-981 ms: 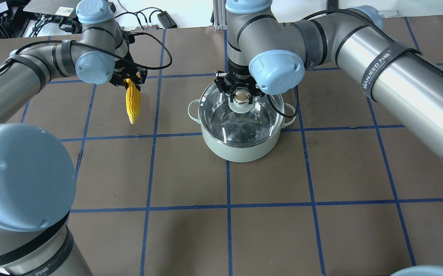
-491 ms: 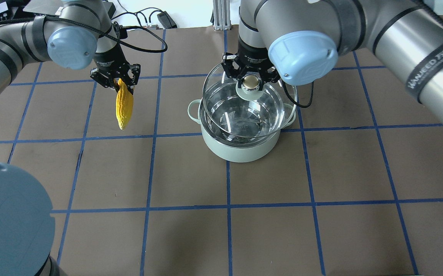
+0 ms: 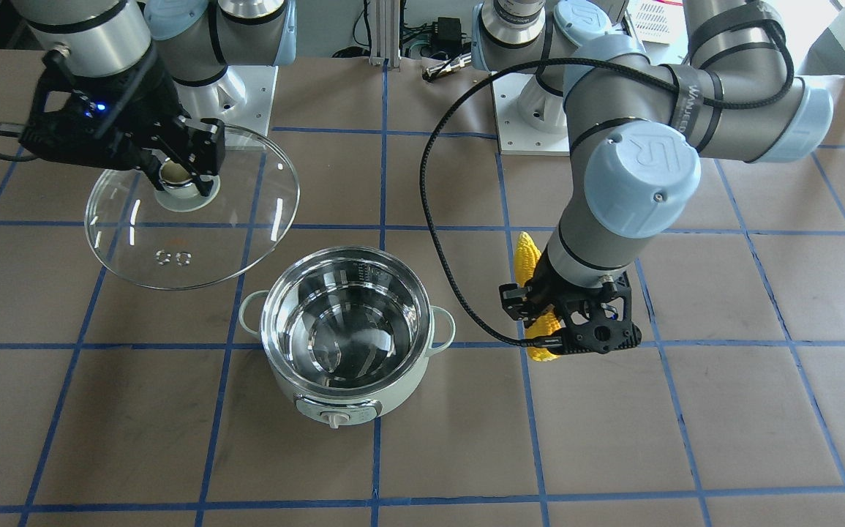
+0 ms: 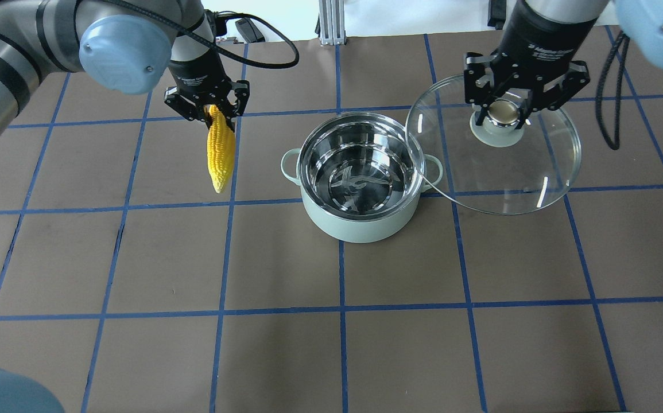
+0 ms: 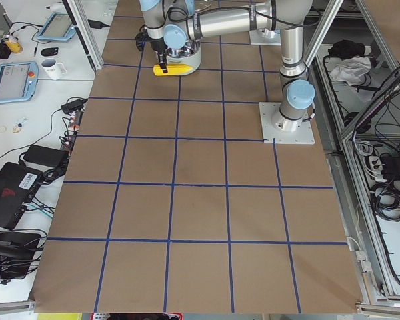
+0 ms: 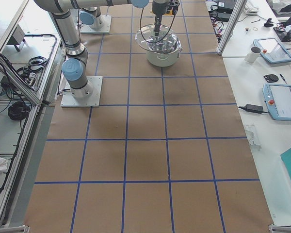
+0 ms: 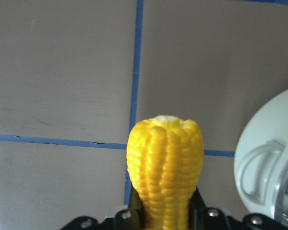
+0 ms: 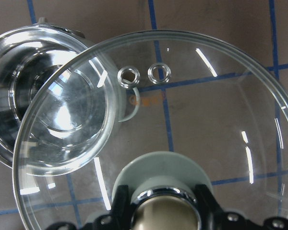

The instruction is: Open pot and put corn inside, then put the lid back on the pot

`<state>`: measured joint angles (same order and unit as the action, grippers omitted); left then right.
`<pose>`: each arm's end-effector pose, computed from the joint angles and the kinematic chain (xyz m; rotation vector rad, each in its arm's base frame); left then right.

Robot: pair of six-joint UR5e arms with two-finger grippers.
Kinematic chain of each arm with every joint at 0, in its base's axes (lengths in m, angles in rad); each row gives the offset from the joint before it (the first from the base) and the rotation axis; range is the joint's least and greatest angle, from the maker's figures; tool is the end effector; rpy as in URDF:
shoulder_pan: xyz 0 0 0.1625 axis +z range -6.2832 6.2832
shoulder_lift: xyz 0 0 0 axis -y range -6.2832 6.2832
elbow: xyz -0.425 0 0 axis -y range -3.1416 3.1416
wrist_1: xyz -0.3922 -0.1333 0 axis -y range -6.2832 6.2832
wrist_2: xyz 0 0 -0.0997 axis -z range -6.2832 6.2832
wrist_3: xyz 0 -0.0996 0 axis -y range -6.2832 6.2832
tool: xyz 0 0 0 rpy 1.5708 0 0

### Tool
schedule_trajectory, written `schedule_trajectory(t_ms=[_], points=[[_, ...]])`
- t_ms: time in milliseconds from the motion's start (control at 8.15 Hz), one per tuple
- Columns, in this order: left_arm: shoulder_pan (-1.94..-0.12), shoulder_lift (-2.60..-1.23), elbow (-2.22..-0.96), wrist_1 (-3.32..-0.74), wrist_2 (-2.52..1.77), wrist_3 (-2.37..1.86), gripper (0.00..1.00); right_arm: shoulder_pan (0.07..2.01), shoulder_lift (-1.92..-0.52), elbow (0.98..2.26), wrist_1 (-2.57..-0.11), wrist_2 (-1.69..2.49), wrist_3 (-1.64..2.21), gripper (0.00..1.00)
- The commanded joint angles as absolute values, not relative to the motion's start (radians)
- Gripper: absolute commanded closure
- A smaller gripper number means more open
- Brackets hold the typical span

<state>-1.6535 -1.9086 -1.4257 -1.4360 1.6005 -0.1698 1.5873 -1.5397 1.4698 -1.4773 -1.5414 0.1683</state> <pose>-0.1811 -0.6067 0.3832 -0.1338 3.1008 0.0834 0.1445 -0.4995 0.5128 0.2367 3.1052 0.0408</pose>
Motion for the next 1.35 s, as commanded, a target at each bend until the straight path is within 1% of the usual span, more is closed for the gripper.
schedule_trajectory(t_ms=[0,245,613,1104,1226], points=[[-1.799,-1.910,-1.344,-1.476,1.560,-0.274,1.00,1.506,-1.574,1.473,-1.398,-1.546,0.035,1.00],[-1.857,-1.956,-1.281,-1.468,1.540,-0.334,1.00,1.508,-1.578,1.477,-1.402,-1.534,0.034,1.00],[-1.894,-2.081,-1.206,-1.410,1.532,-0.374,1.00,1.508,-1.577,1.479,-1.408,-1.549,0.032,1.00],[-1.931,-2.108,-1.209,-1.405,1.490,-0.403,1.00,1.508,-1.577,1.482,-1.413,-1.549,0.041,1.00],[-1.942,-2.144,-1.209,-1.404,1.477,-0.406,1.00,1.508,-1.577,1.483,-1.440,-1.552,0.046,1.00]])
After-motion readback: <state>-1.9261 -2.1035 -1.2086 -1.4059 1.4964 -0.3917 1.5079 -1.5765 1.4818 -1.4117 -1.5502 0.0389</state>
